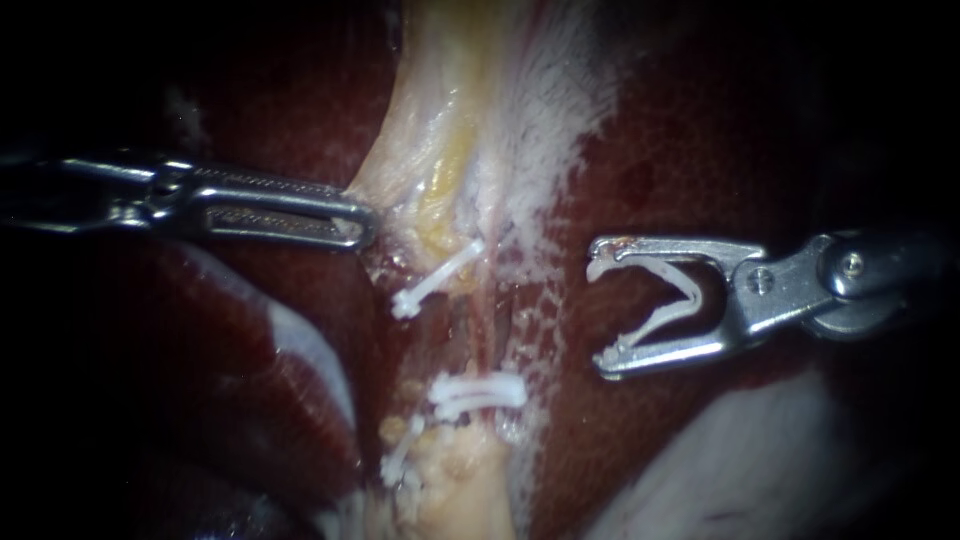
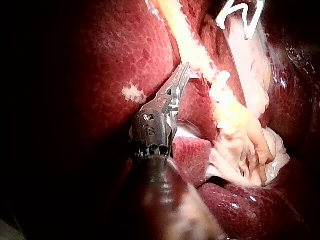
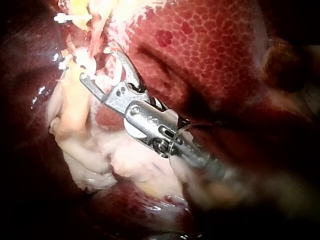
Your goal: Clipping third clip right tube
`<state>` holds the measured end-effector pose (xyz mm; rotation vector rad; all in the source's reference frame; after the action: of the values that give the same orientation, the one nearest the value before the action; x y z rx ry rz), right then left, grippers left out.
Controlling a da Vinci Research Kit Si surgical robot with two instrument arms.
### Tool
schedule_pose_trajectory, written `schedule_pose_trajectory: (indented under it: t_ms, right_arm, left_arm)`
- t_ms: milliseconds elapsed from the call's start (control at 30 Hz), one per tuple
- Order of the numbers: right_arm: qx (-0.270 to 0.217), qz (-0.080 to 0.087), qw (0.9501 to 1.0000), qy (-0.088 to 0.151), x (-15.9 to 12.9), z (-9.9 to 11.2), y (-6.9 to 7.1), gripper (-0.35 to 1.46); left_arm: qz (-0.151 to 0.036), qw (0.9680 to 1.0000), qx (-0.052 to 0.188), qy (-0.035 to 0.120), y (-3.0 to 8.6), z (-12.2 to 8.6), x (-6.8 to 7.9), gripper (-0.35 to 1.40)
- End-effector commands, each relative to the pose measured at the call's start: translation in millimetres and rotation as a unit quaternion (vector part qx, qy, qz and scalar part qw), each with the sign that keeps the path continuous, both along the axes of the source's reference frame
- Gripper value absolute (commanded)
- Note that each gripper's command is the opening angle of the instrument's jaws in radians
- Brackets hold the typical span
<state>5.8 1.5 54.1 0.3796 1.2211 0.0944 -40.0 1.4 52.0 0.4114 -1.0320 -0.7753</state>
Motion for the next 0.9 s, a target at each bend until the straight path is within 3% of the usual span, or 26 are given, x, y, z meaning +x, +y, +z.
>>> schedule_pose_trajectory:
  t_ms: [33, 233, 433, 667, 900]
  right_arm:
    - [0.0, 0.0, 1.0, 0.0, 0.0, 0.0, 0.0, 0.6]
    - [-0.001, 0.0, 1.0, 0.0, 0.0, 0.1, -0.2, 0.6]
    - [0.025, 0.008, 0.9996, -0.007, 0.6, 1.5, -1.8, 0.6]
    - [0.074, 0.027, 0.9967, -0.022, 2.0, 2.8, -3.2, 0.6]
    - [0.12, 0.044, 0.9912, -0.034, 3.3, 3.9, -3.7, 0.6]
  left_arm:
    - [0.001, 1.0, 0.0, -0.001, 0.0, 0.0, 0.0, -0.35]
    - [0.001, 1.0, 0.0, -0.001, 0.0, 0.0, 0.1, -0.35]
    - [0.003, 1.0, 0.003, -0.003, 0.3, -0.8, 0.9, -0.35]
    - [-0.001, 0.9999, 0.007, -0.009, 0.8, -3.7, 2.1, -0.35]
    - [-0.007, 0.9999, 0.007, -0.011, -0.5, -6.6, 2.3, -0.35]
